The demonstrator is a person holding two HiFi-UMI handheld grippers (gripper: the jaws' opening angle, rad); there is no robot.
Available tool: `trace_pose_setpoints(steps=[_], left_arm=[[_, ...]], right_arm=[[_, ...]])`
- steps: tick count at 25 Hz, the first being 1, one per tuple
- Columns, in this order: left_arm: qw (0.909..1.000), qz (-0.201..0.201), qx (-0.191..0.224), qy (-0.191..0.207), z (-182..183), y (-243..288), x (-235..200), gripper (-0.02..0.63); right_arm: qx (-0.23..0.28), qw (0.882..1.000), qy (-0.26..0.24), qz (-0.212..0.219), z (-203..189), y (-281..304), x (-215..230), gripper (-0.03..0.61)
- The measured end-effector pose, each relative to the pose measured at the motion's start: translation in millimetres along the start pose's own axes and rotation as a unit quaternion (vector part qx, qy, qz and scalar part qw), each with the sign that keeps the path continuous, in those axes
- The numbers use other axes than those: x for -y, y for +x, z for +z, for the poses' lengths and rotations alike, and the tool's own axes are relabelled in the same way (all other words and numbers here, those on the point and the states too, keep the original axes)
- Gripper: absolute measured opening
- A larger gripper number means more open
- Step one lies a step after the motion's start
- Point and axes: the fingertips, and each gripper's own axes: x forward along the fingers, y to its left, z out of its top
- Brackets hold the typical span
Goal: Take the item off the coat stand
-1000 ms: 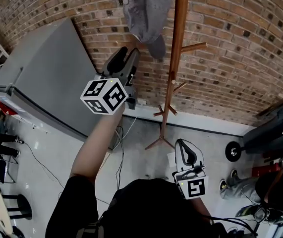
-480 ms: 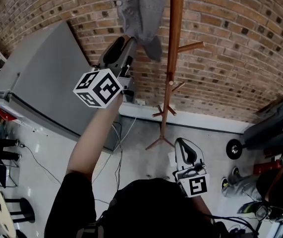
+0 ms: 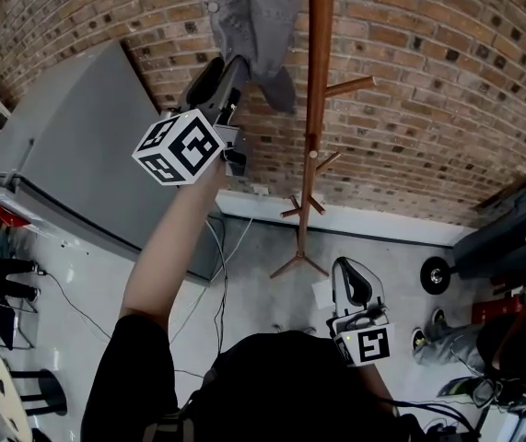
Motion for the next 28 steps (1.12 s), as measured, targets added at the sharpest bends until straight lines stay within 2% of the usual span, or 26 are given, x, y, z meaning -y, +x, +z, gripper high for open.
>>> trace_pose_setpoints(steps=[7,14,18,25,28], left_arm=[[0.9996,0.016,0.006,0.022,1,4,-6,0.184],[0.9996,0.004,-0.002,0.027,1,11,-2,0.175],[0.999,0.01,-0.002,0.042,4,14,-1,0.171],[0.9943,0.029,0.016,0.102,12,12,3,0.095],[0.9931,0.027,0.024,0.112,17,10,9,0.068]], right_arm=[[0.006,1.0,-0.001,-0.008,1,-2,7,0.02],[0.007,1.0,0.007,-0.013,-2,-5,13,0.02],[0.002,1.0,0.011,-0.014,-4,-6,13,0.02],[0.006,1.0,0.005,-0.018,-2,-10,19,0.02],[0.014,1.0,0.009,-0.023,-1,-12,20,0.02]])
